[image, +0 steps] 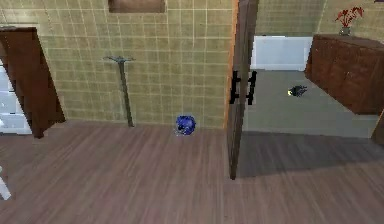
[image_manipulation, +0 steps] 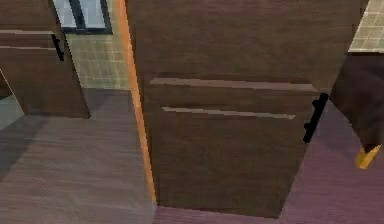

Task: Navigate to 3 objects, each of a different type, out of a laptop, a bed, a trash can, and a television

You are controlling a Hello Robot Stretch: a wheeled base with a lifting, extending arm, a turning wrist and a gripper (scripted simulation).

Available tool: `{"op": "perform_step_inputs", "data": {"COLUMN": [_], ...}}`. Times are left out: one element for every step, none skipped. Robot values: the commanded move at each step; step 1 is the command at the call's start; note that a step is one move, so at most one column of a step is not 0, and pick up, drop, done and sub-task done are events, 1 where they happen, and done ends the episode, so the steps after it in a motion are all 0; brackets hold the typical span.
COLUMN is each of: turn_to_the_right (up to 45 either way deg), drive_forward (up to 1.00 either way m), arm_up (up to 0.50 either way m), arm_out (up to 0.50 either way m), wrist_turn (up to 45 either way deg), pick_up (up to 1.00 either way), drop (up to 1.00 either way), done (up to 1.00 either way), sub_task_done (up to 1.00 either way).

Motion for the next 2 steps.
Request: {"op": "perform_step_inputs", "data": {"turn_to_the_right": [0.0,-45.0], "drive_forward": [0.80,0.00], "arm_up": [0.00,0.00], "arm_out": [0.00,0.00], "wrist_turn": [0.0,0.0], "pick_up": [0.00,0.00], "drop": [0.00,0.00], "done": [0.00,0.00], "sub_task_done": [0.00,0.00]}}
